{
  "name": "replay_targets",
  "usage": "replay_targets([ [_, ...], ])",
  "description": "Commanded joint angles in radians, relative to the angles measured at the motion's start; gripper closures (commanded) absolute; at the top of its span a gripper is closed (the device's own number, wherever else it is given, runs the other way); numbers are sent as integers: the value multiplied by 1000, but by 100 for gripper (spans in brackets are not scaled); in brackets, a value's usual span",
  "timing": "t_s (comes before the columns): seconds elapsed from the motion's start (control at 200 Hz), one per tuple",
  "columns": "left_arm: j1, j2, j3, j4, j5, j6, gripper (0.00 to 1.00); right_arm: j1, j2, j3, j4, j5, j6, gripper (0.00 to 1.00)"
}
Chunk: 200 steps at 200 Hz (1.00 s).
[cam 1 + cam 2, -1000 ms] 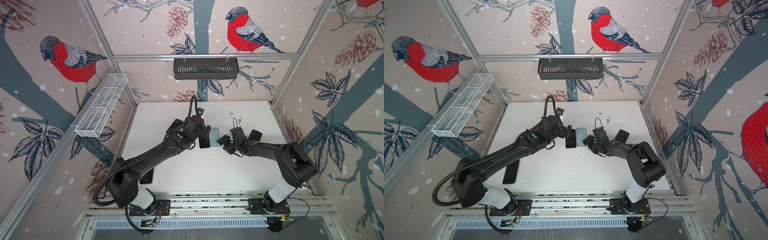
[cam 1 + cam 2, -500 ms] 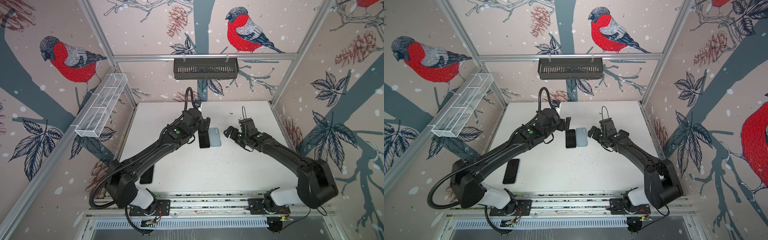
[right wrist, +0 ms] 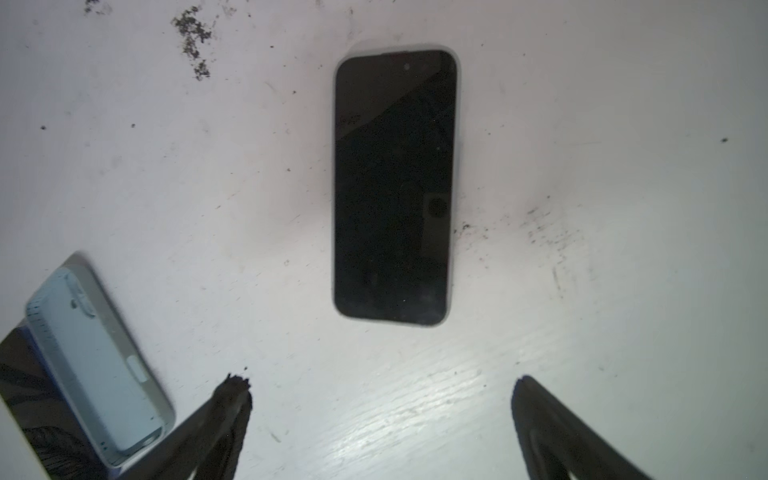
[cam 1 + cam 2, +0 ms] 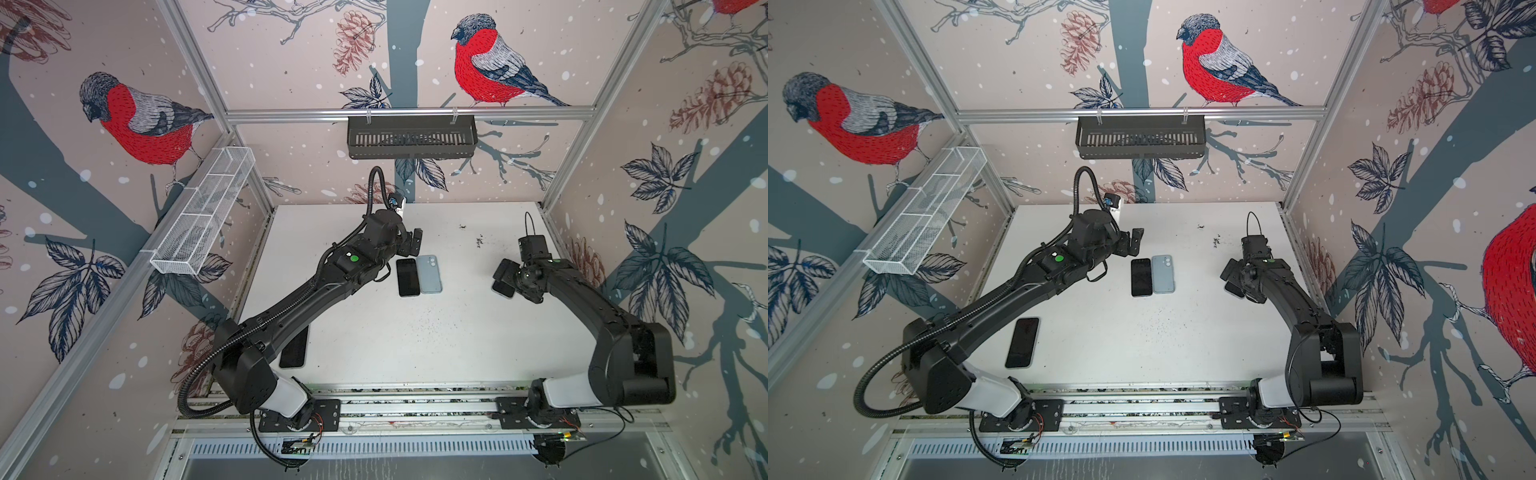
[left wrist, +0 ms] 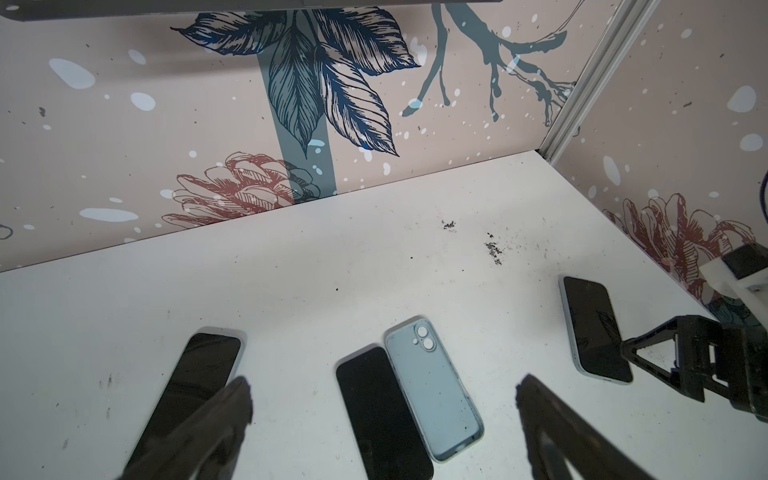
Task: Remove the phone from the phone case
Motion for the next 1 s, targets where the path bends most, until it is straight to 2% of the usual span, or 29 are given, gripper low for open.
replay_targets([
  [0.0, 3, 1, 6, -3, 12, -14, 2, -25, 43, 19, -15, 4, -93, 0],
  [0.47, 4, 4, -1, -14, -3, -18, 2, -37, 270, 122, 33, -23, -158, 0],
  [0.996, 7, 12, 0, -19, -17, -18, 2, -26, 375, 156, 21, -15, -181, 3],
])
